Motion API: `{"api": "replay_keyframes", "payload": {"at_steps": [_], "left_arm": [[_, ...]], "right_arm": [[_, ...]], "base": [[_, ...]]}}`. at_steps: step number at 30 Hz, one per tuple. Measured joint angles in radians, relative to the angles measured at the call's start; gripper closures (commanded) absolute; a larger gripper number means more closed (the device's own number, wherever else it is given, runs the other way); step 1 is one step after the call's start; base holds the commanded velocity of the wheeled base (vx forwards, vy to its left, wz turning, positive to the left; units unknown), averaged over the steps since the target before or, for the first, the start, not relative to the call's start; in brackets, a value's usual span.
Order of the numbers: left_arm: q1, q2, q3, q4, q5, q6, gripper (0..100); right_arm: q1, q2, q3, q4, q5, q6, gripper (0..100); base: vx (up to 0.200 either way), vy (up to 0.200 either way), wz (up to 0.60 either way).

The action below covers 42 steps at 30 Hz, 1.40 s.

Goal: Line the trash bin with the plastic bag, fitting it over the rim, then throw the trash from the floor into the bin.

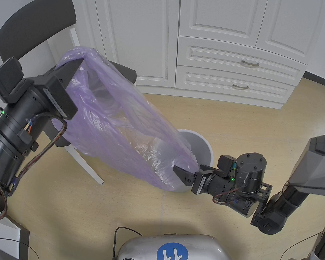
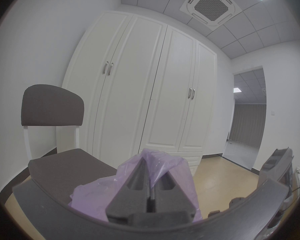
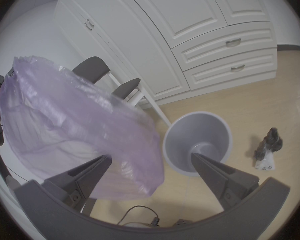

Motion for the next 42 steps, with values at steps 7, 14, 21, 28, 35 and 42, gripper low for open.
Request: {"api": "replay_keyframes", "payload": {"at_steps": [7, 14, 21, 28, 35, 42], "left_arm": [[0.002, -0.011, -0.007, 0.000, 0.000, 0.000, 100], [0.003, -0.025, -0.009, 0.000, 0.000, 0.000, 100], [0.004, -0.037, -0.010, 0.001, 0.000, 0.000, 100], [0.002, -0.038, -0.008, 0.001, 0.000, 0.000, 100], [0.001, -0.038, -0.006, 0.002, 0.000, 0.000, 100], [0.001, -0.038, -0.007, 0.002, 0.000, 0.000, 100]], "right_arm": [[0.049, 0.124, 0.000, -0.201, -0.002, 0.033, 0], [0.079, 0.224, -0.069, -0.212, -0.061, 0.173, 0], [0.089, 0.251, -0.135, -0.213, -0.103, 0.226, 0], [0.105, 0.259, -0.159, -0.213, -0.117, 0.230, 0], [0.130, 0.283, -0.163, -0.213, -0.117, 0.240, 0], [0.137, 0.333, -0.161, -0.213, -0.117, 0.239, 0]], "base": [[0.000, 0.000, 0.00], [0.000, 0.000, 0.00], [0.000, 0.000, 0.00], [0.000, 0.000, 0.00], [0.000, 0.000, 0.00], [0.000, 0.000, 0.00]]}}
